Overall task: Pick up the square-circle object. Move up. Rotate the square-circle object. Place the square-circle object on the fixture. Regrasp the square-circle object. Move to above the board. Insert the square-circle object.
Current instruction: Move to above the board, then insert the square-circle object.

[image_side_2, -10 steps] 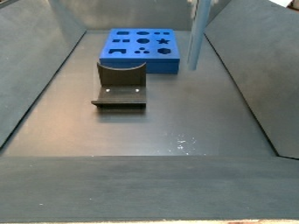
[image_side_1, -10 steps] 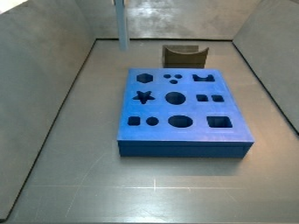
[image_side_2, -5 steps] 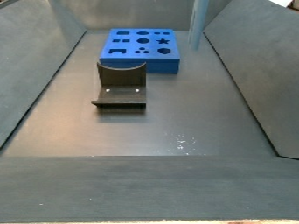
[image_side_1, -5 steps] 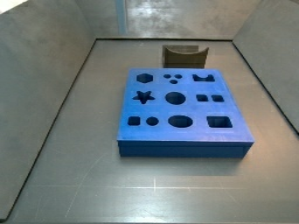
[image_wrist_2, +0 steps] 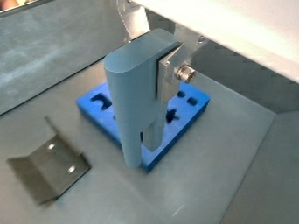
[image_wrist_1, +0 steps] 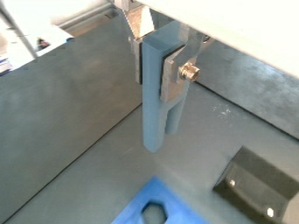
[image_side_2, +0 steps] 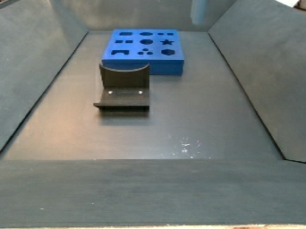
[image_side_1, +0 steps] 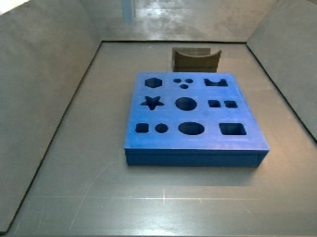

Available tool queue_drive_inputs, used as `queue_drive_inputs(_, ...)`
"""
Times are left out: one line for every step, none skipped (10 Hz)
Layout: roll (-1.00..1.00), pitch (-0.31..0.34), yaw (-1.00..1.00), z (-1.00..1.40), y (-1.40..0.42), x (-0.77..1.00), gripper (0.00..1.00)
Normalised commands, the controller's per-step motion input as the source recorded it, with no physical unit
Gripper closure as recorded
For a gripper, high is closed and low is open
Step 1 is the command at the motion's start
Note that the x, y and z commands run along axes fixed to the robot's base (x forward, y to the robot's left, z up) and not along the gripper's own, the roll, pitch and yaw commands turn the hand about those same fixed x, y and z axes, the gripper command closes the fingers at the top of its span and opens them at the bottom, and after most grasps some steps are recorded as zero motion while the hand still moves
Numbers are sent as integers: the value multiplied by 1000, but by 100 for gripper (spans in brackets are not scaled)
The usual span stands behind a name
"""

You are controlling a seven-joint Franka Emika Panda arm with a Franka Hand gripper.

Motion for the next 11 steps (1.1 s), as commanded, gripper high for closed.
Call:
queue_drive_inputs(257, 443, 66, 198, -1000, 356, 100)
queue_drive_inputs(208, 349, 37, 196, -1000, 375, 100)
queue_drive_inputs(178, 279, 29, 199, -1000, 384, 100)
queue_drive_inputs(172, 232, 19, 200, -1000, 410, 100)
queue_drive_inputs(155, 216, 15, 201, -1000, 438, 100)
queue_drive_inputs(180, 234, 16, 123, -628, 327, 100)
queue_drive_inputs(141, 224, 13, 68, -332, 215, 100)
queue_drive_inputs(135, 189, 14, 51, -207, 148, 100)
queue_drive_inputs(0, 0, 0, -63, 0, 0, 100)
queue_drive_inputs(0, 0, 0, 0, 0, -26, 100)
queue_drive_inputs(20, 0, -480, -91, 0, -354, 100)
